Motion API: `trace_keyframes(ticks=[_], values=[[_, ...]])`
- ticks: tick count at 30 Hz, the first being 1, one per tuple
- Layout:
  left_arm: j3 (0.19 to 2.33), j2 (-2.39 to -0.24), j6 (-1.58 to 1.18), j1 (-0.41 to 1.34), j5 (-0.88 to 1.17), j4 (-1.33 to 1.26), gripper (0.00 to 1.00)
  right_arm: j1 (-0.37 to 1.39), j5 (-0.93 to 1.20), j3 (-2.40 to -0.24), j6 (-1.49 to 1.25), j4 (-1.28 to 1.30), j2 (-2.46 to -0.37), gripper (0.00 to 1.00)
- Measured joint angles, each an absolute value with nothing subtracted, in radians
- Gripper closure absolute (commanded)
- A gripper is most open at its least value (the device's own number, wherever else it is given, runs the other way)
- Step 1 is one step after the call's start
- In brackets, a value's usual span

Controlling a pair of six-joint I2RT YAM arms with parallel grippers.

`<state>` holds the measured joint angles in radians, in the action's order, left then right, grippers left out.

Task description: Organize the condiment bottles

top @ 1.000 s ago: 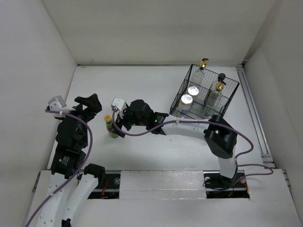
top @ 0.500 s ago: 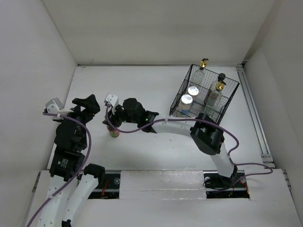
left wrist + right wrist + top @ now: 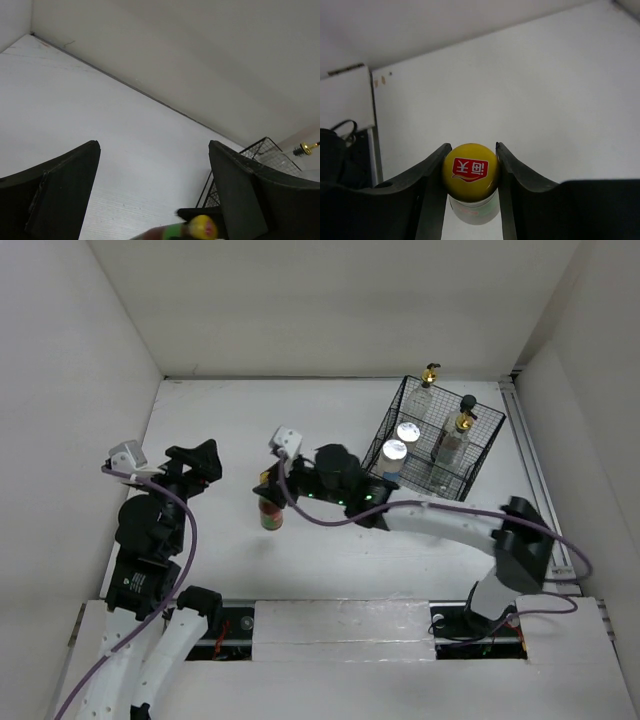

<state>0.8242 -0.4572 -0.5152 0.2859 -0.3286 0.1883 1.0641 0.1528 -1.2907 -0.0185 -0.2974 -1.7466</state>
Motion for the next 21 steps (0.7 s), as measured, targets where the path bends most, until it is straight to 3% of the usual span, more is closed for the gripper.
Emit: trace_keyframes(ticks=[4,11,16,21], values=[[0.824,-0.509,-0.480,0.286,-0.211,0.149,0.11,1.025,0.062,-1.195,-0.015,-0.255,-1.390,0.77],[0.825,-0.675,-0.439,0.286,-0.028,0.138,0.08,0.934,-0.172,-1.126,0.002,-0.139,-0.952,0.78],[0.825,-0.690,-0.430,0.286,0.014,0.146,0.07,0.836,-0.286,-1.120,0.012,0.037,-0.806,0.78],[0.825,-0.684,-0.427,0.286,0.028,0.145,0.07,0.767,-0.379,-1.116,0.007,0.214,-0.799,0.78]])
